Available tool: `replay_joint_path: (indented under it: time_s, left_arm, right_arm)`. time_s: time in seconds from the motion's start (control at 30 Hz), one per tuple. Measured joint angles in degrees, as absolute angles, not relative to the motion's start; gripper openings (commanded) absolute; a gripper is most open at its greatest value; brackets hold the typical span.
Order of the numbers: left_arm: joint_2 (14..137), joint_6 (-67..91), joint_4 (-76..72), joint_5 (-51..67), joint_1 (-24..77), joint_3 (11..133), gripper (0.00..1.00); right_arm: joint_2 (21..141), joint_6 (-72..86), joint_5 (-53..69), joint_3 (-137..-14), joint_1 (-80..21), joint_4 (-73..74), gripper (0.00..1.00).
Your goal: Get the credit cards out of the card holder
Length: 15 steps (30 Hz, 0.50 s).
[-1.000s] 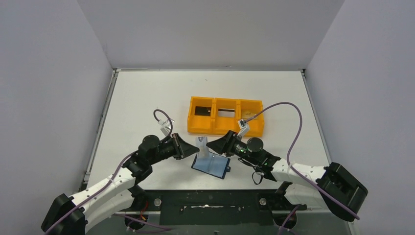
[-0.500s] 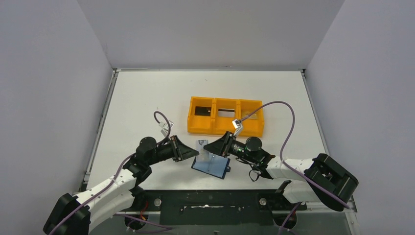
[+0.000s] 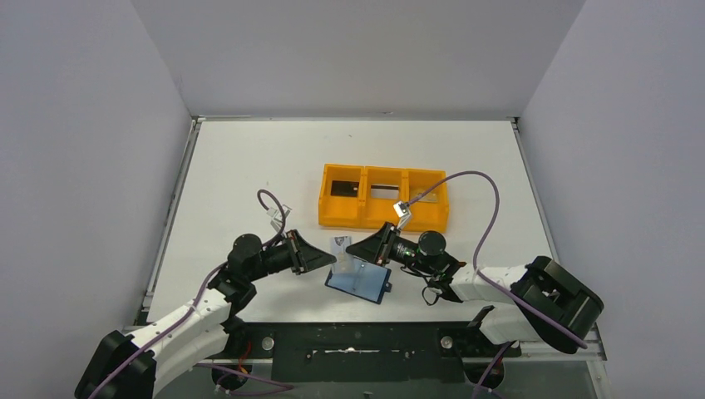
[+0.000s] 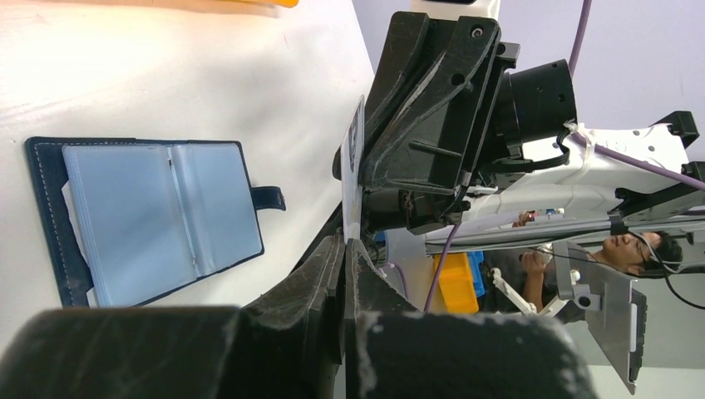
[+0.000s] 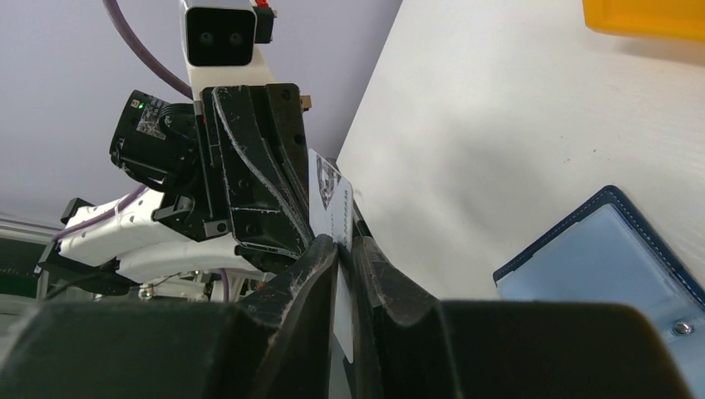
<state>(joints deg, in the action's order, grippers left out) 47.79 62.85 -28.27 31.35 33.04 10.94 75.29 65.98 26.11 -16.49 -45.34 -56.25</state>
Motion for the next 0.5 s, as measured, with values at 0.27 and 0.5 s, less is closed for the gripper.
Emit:
replay_joint_path:
  time_s: [0.27, 0.5]
  left_arm:
    - [47.8, 63.6, -29.5, 31.8, 32.5, 10.7, 0.0]
    - [47.8, 64.4, -30.5, 32.1, 32.1, 10.4, 0.0]
  right_arm:
    - [75.4, 66.7, 28.0, -16.5, -45.3, -57.2, 0.21]
    - [75.5, 66.6, 29.5, -16.5, -45.3, -57.2, 0.11]
